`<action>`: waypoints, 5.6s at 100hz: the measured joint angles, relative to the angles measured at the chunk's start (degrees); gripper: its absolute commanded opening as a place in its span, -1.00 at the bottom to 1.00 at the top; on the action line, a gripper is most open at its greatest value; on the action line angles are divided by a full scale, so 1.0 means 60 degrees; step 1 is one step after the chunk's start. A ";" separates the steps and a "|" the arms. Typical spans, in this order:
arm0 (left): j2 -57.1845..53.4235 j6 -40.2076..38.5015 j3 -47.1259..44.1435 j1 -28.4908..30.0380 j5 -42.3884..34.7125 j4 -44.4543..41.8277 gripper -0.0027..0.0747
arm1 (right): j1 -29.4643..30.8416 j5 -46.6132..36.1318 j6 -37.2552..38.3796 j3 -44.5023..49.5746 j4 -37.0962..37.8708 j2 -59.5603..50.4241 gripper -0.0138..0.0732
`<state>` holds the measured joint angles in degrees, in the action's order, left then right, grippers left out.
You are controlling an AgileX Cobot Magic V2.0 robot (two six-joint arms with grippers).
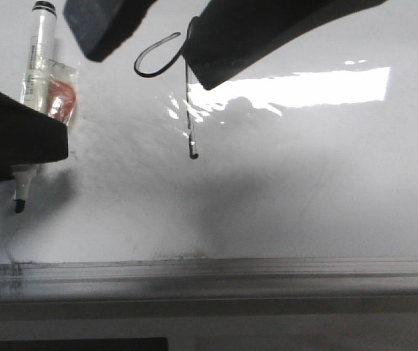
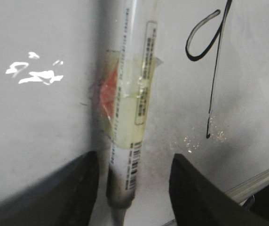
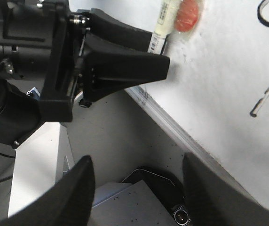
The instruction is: Write number 9 on whiteboard
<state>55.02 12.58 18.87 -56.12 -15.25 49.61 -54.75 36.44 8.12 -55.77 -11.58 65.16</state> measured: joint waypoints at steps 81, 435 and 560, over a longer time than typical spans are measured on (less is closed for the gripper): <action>-0.5489 0.3103 -0.1382 0.0000 0.0074 0.0132 -0.98 | 0.0000 -0.5537 0.0000 0.5858 0.3786 -0.6168 -0.83; -0.9215 -0.2278 -0.3069 0.9220 0.5692 -0.8117 -0.98 | 0.5021 -0.6944 0.0000 0.9415 0.3328 -1.0673 -0.83; -0.9215 -0.2278 -0.3069 0.9220 0.5692 -0.8117 -0.98 | 0.9271 -0.2993 -0.0417 0.9415 0.2538 -1.0955 -0.83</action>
<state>-0.26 -1.09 0.45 -0.80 18.90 0.91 0.87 18.49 5.62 0.72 3.64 -0.57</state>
